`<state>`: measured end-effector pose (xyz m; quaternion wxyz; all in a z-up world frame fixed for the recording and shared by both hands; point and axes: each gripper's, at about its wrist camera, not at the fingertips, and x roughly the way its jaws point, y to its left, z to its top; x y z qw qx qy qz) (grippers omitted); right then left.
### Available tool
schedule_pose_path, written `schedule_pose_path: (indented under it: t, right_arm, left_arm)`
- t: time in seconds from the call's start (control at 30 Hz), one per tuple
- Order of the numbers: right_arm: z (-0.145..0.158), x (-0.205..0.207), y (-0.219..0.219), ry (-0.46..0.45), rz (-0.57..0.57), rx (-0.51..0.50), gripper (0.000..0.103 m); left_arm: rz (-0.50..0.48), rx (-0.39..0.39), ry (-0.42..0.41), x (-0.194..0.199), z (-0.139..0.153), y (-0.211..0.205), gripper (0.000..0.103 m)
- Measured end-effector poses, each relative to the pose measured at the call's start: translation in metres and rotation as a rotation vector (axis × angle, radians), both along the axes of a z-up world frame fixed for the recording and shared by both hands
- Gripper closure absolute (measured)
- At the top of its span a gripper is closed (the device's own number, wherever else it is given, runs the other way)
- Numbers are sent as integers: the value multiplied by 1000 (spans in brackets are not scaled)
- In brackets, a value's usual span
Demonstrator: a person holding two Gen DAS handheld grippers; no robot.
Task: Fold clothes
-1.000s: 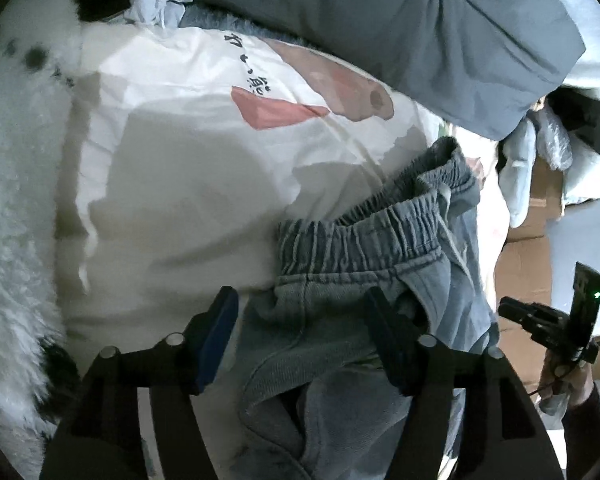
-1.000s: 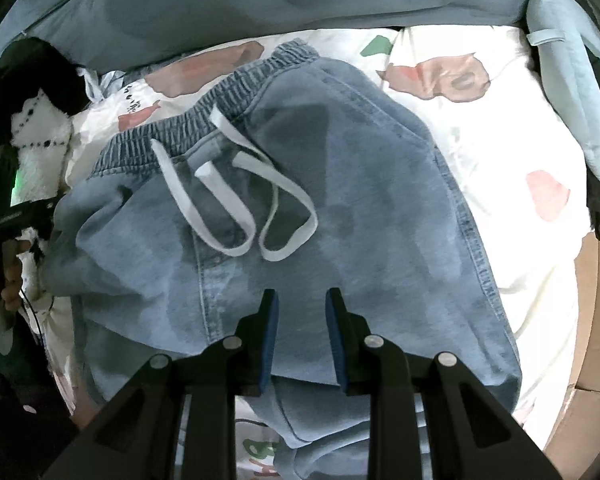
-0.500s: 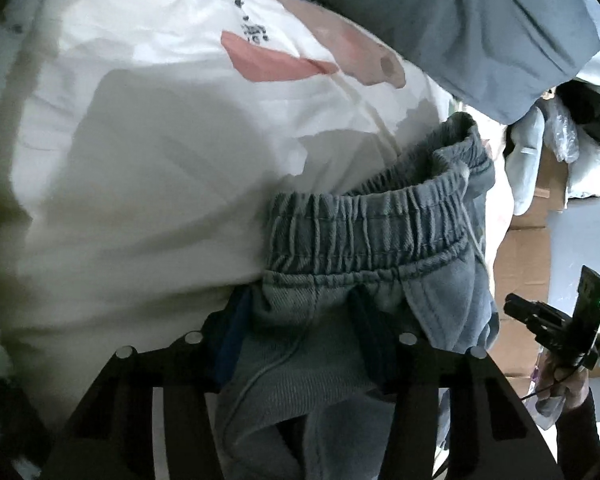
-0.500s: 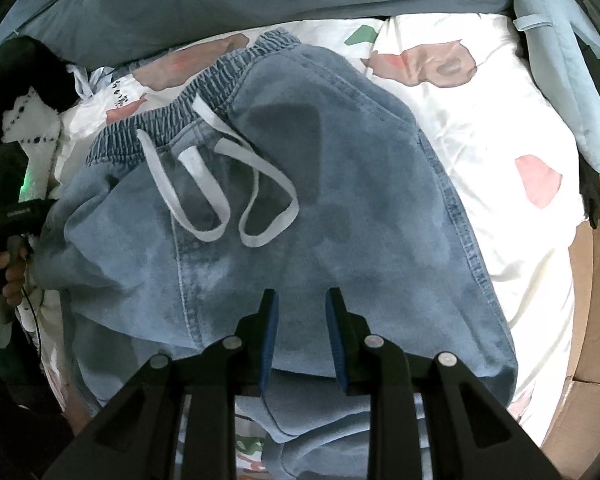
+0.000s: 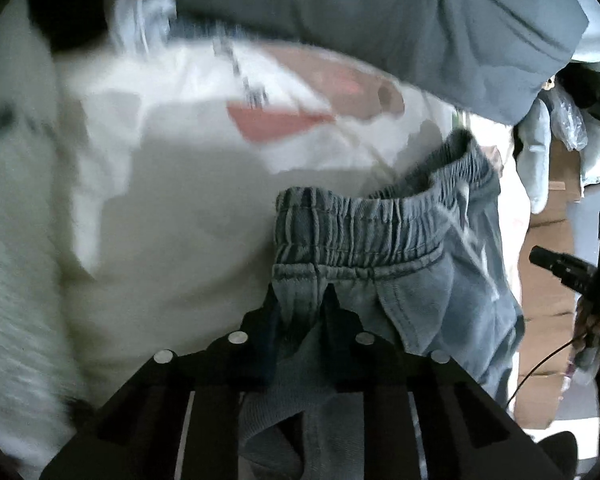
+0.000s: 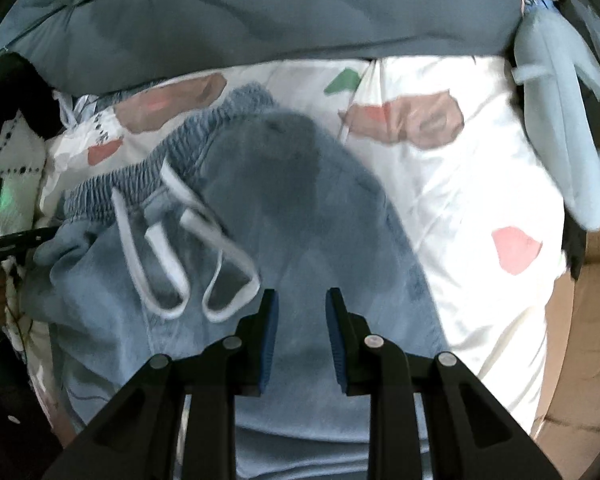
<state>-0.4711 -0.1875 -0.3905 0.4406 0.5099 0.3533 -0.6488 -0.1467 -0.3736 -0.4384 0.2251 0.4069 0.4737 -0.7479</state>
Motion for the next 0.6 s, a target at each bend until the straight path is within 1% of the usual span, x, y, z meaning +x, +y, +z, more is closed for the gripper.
schedule_pose_path:
  t: [0.07, 0.2, 0.33, 0.5, 0.6]
  right_arm:
    - [3, -9, -14, 8, 4, -13, 81]
    - [5, -26, -47, 28, 24, -30, 81]
    - [-5, -41, -79, 29, 39, -26, 80]
    - [-25, -48, -115, 6, 80, -10, 78]
    - [-35, -45, -128, -14, 110, -5, 78]
  left_arm:
    - [16, -33, -6, 4, 10, -8, 91]
    - [29, -62, -26, 14, 17, -17, 92]
    - [17, -82, -51, 19, 18, -17, 92]
    - [12, -39, -60, 16, 3, -18, 92]
    - [7, -34, -66, 14, -2, -20, 92]
